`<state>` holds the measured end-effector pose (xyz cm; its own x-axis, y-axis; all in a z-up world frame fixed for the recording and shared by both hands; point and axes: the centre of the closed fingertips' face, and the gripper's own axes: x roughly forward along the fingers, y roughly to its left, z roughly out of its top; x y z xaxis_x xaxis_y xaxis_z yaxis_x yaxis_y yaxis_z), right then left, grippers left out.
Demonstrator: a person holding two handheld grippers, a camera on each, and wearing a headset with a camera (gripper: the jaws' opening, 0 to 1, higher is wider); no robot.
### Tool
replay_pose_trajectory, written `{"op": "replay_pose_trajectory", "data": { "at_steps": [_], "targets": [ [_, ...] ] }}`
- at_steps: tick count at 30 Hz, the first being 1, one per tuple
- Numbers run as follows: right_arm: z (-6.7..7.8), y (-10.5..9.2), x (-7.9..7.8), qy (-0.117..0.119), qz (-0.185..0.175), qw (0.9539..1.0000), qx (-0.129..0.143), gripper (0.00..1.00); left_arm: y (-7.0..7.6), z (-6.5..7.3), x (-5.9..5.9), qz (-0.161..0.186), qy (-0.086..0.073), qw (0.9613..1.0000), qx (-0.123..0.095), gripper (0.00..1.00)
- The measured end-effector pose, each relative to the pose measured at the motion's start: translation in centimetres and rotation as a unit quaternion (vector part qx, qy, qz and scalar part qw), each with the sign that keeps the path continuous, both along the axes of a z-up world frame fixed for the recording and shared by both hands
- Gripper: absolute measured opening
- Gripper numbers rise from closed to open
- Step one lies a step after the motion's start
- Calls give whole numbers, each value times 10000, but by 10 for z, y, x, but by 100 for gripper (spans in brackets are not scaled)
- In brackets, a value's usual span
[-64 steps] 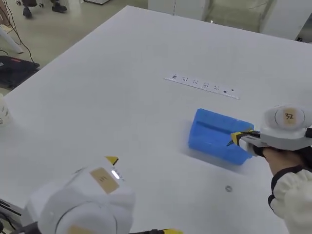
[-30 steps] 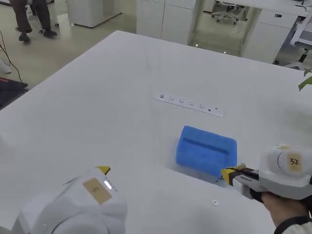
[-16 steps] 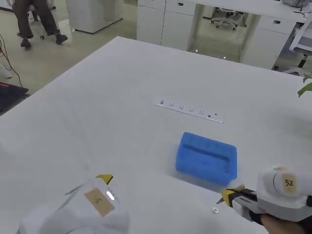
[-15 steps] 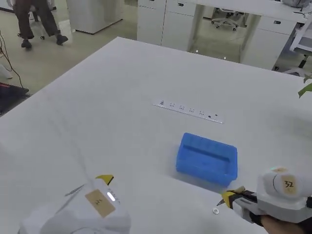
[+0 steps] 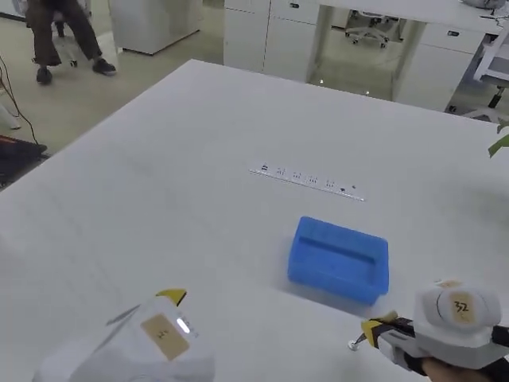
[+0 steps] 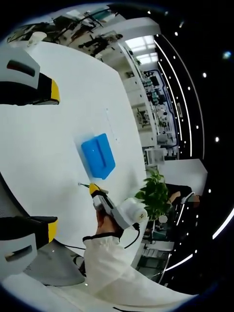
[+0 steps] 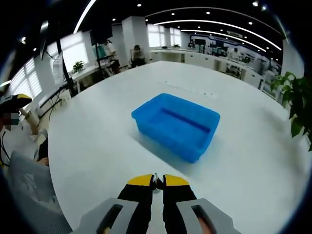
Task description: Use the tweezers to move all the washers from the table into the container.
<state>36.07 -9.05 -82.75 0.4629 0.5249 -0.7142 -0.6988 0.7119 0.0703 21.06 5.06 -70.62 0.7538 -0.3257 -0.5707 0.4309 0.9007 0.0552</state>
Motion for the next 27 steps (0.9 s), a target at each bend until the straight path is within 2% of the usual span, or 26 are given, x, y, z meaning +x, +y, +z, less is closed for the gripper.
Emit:
{"op": "replay_pose_trajectory", "data": {
  "at_steps": [8,19,27],
  "targets": [
    [0,0,-1,48,-101,9999,110,3,-1,-1,0,-20,-9,10000,-20,97],
    [-1,3,-1,5,-88,10000,40,3,-2,0,-1,-69,-51,10000,-4,97],
    [-2,8,0,-244,151,9994,-208,2,-2,-2,-4,-47,-47,10000,-20,97]
  ]
}}
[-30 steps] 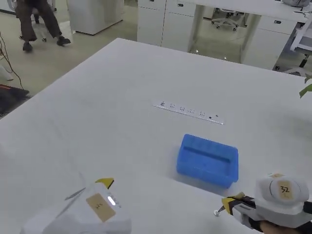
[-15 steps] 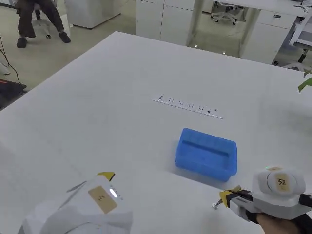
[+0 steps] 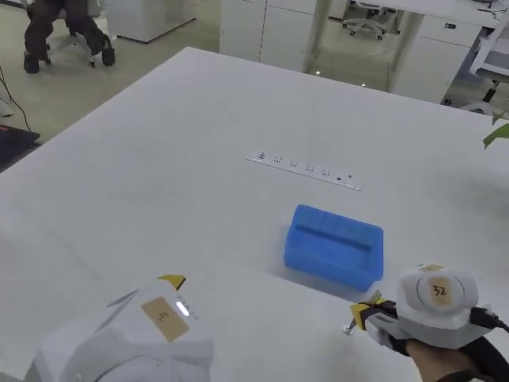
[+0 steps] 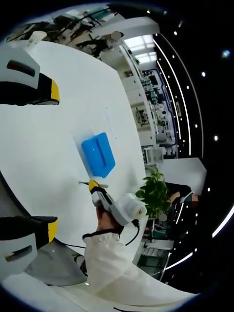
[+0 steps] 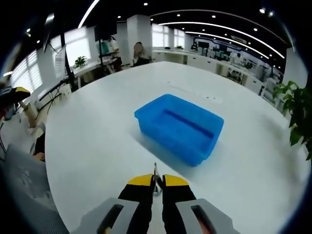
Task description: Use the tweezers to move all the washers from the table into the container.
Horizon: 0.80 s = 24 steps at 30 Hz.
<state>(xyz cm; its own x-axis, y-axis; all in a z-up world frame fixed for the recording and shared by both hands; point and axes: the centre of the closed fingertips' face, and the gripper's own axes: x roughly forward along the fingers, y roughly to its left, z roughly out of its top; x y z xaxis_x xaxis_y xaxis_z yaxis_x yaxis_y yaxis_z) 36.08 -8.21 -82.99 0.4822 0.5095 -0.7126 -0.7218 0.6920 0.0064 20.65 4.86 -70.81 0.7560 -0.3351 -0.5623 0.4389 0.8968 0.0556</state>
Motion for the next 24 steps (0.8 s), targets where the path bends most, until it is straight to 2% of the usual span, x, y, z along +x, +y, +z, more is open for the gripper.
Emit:
{"op": "replay_pose_trajectory", "data": {
  "at_steps": [6,13,16,24],
  "targets": [
    [0,3,2,-153,74,9998,-92,1,-1,-1,-1,15,-18,10000,-12,97],
    [0,0,7,33,-50,10000,-74,0,2,2,-1,44,-68,10000,-2,96],
    [1,1,5,-20,45,9999,-143,0,5,2,0,81,-76,9999,4,96],
    [2,2,6,58,-3,10000,-6,3,6,1,-2,109,-68,9999,12,96]
  ]
}}
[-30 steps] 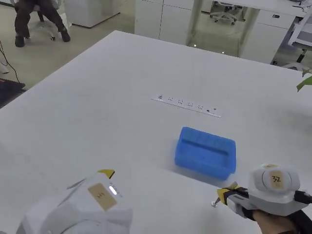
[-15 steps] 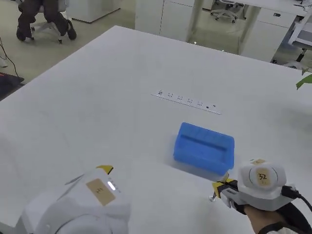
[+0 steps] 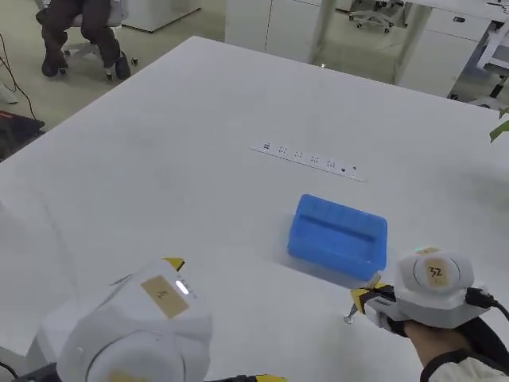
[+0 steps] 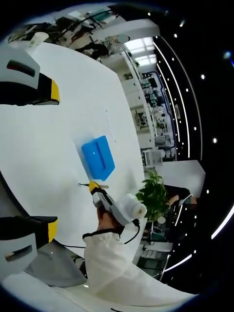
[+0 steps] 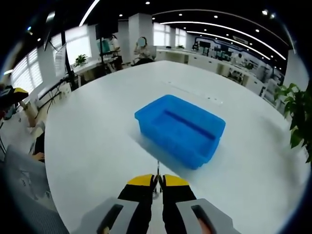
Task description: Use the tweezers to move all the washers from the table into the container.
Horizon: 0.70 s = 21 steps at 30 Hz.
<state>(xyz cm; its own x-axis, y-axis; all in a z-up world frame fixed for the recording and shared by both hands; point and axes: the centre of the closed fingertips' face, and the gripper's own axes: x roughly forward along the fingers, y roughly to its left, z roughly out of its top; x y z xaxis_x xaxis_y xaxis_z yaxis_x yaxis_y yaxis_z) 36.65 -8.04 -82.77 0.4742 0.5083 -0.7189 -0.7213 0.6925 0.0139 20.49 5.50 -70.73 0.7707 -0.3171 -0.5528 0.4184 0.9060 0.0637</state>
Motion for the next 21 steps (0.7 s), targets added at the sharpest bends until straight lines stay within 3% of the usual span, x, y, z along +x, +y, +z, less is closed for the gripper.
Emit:
{"op": "replay_pose_trajectory", "data": {
  "at_steps": [11,21],
  "targets": [
    [3,-2,-2,51,-125,9998,138,3,-2,-1,0,-8,0,10000,-18,96],
    [-3,-2,-4,30,-119,9999,67,3,2,-2,-1,27,16,10000,-3,96]
  ]
}}
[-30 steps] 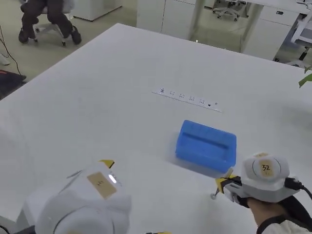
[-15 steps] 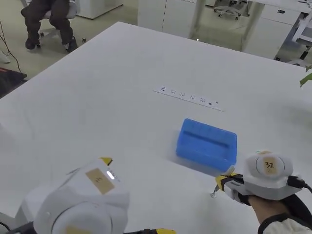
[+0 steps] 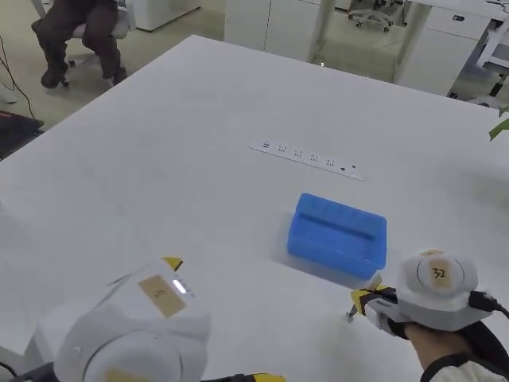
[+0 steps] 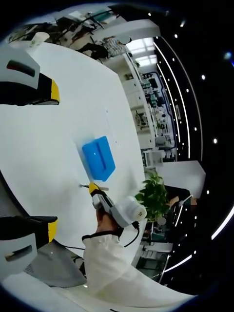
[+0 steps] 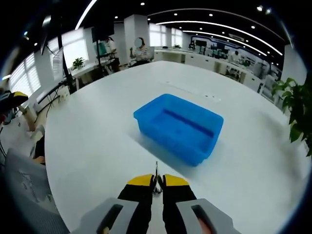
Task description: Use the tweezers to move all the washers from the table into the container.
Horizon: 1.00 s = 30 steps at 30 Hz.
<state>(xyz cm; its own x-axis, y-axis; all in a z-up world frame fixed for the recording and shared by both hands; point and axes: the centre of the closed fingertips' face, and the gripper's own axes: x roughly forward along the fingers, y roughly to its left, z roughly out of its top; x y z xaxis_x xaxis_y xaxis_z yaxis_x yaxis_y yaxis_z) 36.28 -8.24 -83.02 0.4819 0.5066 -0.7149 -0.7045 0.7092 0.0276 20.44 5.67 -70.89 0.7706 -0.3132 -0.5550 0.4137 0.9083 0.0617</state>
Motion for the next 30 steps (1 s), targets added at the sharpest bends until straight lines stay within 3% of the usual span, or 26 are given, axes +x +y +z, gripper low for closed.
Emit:
{"op": "replay_pose_trajectory", "data": {
  "at_steps": [12,19,24,30],
  "targets": [
    [-3,-3,-6,-252,50,9997,-46,2,-3,-2,0,-50,19,10000,16,96],
    [-2,-1,-2,-56,16,10000,-54,2,-1,2,1,-48,-24,10000,20,96],
    [-2,1,-4,-19,159,9997,-200,1,1,6,2,-27,-87,10000,23,96],
    [7,5,-5,71,173,9998,-64,1,3,9,2,-10,-130,9999,34,96]
  ]
}}
